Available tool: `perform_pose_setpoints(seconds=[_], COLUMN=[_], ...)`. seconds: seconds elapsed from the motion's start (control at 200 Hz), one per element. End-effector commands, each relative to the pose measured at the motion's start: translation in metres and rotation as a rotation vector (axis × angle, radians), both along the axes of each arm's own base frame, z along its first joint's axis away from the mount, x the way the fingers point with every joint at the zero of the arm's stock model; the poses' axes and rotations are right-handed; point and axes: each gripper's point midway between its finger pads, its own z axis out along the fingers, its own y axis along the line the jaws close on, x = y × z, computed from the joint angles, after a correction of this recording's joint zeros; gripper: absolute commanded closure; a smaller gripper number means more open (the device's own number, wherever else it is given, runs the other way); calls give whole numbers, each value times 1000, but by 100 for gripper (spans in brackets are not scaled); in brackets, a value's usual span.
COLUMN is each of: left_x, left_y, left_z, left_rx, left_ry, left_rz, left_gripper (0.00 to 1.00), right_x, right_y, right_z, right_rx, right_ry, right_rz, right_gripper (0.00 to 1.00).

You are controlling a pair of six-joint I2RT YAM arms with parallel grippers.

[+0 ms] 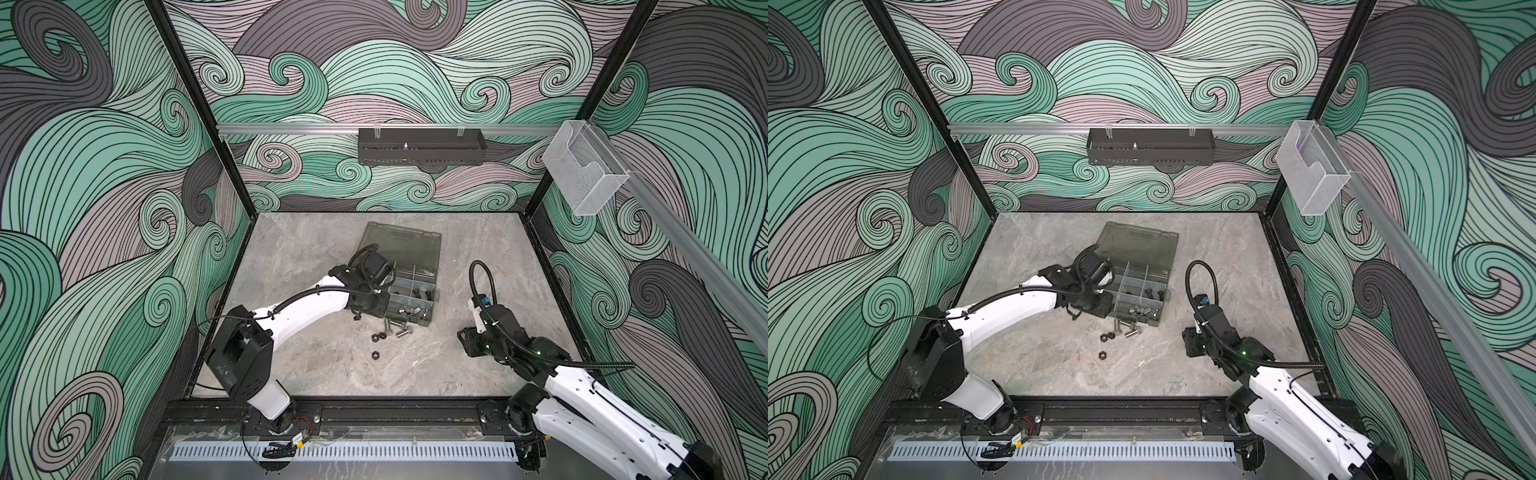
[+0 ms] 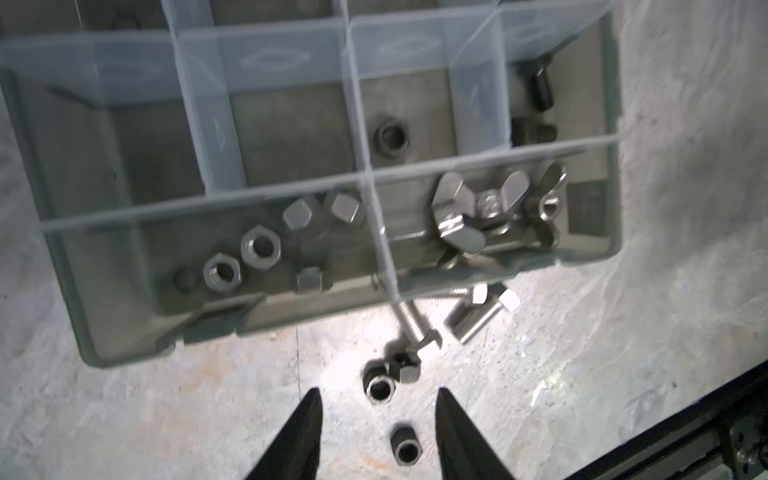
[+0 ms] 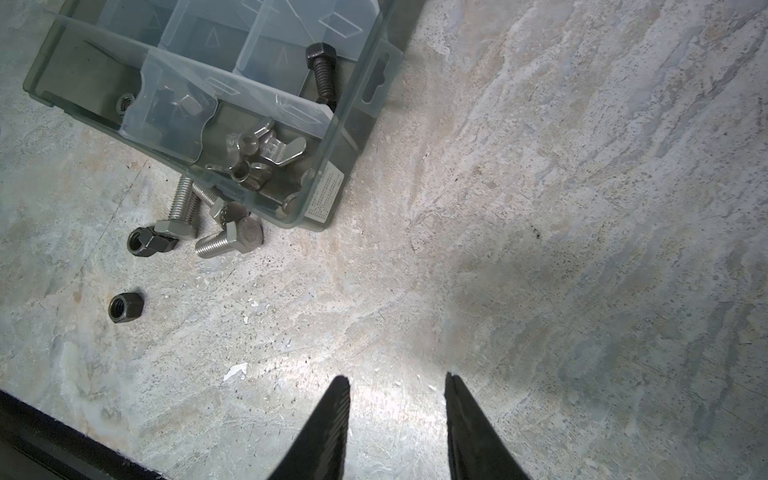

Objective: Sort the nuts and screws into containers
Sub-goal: 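Move the left gripper back down to the black nuts by the box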

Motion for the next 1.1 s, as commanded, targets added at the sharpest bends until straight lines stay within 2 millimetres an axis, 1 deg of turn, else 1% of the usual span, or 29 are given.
perform_pose_setpoints(seconds=[0.0, 0.095, 0.175, 0.37, 0.48, 0.66, 1.096], left_x=[-22, -37, -46, -70, -78, -84, -85], left_y=[6, 14, 15, -3, -7, -7, -8], left_z=[-15, -30, -38, -53, -65, -78, -89], left_rx=[-37, -31, -30, -38, 5, 56, 122], left_ry=[46, 92, 119, 143, 159, 181, 184], left_rz=[20, 26, 37, 5, -3, 2, -22], left_gripper=[51, 50, 50, 49, 48, 48, 51], right_x=[1, 1, 0, 0, 0, -1, -2], right_y=[-4, -4, -4, -5, -4, -5, -5], right_z=[-5, -5, -6, -7, -7, -8, -9], right_rx=[-9, -8, -9, -8, -4, -1, 6], right_ry=[1, 0, 2, 3, 2, 3, 1], right_rz=[-25, -26, -24, -28, -28, -29, -31], right_gripper=[61, 60, 61, 60, 60, 60, 60])
